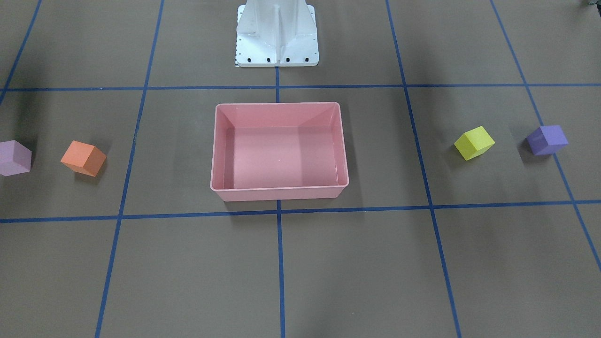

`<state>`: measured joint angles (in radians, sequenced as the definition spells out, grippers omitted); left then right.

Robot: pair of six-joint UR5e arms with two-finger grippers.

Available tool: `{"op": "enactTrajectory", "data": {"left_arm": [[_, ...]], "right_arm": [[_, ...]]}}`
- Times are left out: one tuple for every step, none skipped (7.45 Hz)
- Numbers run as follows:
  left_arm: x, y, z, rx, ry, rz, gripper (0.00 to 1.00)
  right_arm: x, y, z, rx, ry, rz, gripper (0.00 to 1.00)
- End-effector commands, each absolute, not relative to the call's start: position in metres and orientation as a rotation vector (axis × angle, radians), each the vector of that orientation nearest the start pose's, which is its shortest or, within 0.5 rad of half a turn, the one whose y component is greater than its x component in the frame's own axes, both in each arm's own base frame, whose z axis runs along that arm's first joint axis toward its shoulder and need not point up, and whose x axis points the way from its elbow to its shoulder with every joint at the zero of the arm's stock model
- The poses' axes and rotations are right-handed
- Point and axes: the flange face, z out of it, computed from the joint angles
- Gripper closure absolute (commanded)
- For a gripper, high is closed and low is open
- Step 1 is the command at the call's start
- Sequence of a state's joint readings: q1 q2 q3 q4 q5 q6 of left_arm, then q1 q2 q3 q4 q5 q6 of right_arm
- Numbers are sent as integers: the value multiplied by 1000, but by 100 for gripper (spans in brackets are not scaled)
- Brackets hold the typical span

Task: Place blocks into pink bin with both arms
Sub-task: 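Lower the left gripper onto the purple cube and close on it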

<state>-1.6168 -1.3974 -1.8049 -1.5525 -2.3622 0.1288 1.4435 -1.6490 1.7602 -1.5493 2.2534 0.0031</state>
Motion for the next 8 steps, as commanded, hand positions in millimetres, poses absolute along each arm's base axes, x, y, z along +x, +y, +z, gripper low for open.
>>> {"op": "enactTrajectory", "data": {"left_arm": [[-82,-415,624,118,784,99,0],[-81,-417,620,127,788,103,0],[-81,-426,609,150,786,114,0],[-81,-432,605,159,787,120,0],[-77,-443,599,171,791,127,0],[-75,-460,590,183,795,136,0],[-71,-460,592,176,804,144,0],[-64,-460,596,167,847,153,0]], "right_arm": [[11,-471,605,85,-691,-165,0],[11,-471,605,85,-691,-165,0],[11,-471,603,89,-691,-167,0],[11,-471,603,89,-691,-167,0],[10,-472,603,102,-693,-170,0],[10,-472,603,104,-693,-172,0],[10,-472,604,103,-693,-172,0],[10,-472,604,103,-693,-172,0]]}}
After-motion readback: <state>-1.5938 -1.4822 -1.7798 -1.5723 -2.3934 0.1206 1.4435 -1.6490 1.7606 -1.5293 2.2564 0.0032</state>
